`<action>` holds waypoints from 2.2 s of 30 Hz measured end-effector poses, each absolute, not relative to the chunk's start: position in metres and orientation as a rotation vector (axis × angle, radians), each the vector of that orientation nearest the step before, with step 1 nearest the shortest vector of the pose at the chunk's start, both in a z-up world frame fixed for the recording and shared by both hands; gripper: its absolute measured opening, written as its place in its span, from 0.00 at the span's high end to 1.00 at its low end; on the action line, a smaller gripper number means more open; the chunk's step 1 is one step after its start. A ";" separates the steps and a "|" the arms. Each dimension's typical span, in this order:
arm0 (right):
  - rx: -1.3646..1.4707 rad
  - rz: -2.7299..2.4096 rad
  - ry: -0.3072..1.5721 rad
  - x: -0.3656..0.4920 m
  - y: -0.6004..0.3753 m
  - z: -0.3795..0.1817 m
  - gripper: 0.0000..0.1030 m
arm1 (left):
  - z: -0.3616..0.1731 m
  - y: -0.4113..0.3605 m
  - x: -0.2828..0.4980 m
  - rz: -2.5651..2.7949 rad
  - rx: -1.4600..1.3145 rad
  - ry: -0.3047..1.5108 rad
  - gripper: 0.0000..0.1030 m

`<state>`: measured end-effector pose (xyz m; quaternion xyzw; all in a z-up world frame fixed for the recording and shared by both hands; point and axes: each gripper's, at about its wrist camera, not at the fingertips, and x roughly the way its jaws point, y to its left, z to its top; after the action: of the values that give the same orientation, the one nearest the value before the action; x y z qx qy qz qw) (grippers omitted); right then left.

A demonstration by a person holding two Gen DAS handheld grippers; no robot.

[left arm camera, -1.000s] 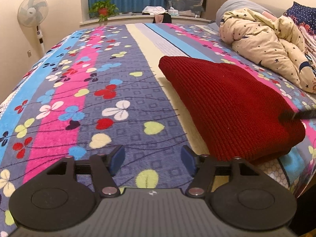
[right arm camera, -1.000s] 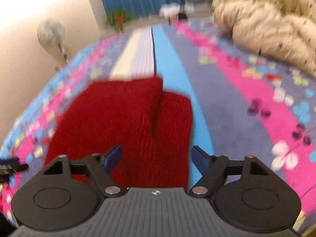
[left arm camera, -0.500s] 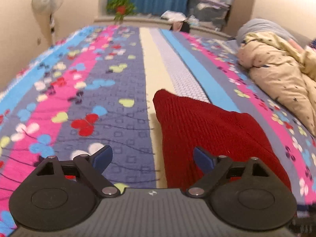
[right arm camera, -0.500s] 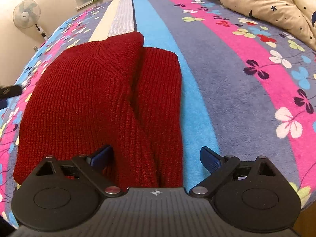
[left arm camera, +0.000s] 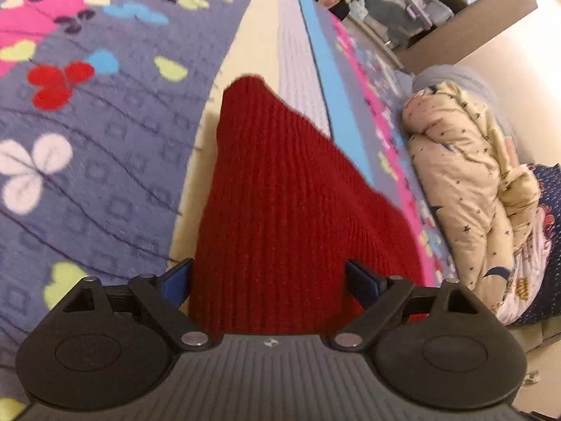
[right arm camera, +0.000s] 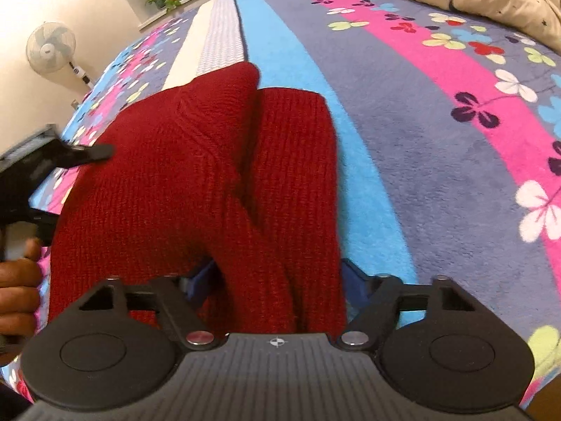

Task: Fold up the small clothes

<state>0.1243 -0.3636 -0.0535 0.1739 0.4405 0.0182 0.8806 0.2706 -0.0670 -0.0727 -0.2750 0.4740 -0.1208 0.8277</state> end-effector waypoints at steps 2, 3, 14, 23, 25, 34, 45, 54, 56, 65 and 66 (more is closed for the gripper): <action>0.360 0.065 0.908 0.125 -0.361 -0.052 0.51 | -0.077 -0.068 0.275 -0.249 -0.622 1.022 0.13; 0.357 0.073 0.897 0.125 -0.359 -0.049 0.60 | -0.077 -0.067 0.276 -0.245 -0.627 1.026 0.15; 0.492 0.130 0.787 0.124 -0.345 -0.031 0.81 | -0.020 -0.037 0.261 -0.279 -0.508 0.937 0.40; 0.386 0.411 0.747 0.135 -0.265 -0.025 0.83 | 0.004 0.070 0.254 -0.205 -0.460 0.932 0.34; 0.359 0.415 0.775 0.140 -0.252 -0.031 0.82 | -0.010 0.091 0.255 -0.139 -0.471 1.004 0.28; 0.388 0.348 0.867 0.145 -0.244 -0.041 0.77 | 0.020 0.091 0.151 -0.150 -0.117 0.852 0.22; 0.192 0.281 0.835 0.123 -0.230 -0.034 0.48 | -0.021 0.042 0.104 -0.111 0.106 0.853 0.18; 0.089 0.196 0.643 0.043 -0.240 0.015 0.12 | 0.029 0.017 0.020 0.042 0.067 0.700 0.11; 0.071 0.157 0.598 0.017 -0.239 0.022 0.10 | 0.036 0.012 0.001 0.033 0.026 0.682 0.11; 0.019 0.153 0.518 -0.010 -0.215 0.016 0.04 | 0.011 -0.003 -0.015 0.049 -0.002 0.755 0.11; 0.018 0.151 0.534 -0.006 -0.214 0.013 0.04 | 0.011 -0.002 -0.013 0.058 -0.003 0.756 0.11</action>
<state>-0.0062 -0.2143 0.0133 0.0088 0.2637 0.0745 0.9617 -0.0127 -0.0024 0.0109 -0.0012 0.3692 0.0283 0.9289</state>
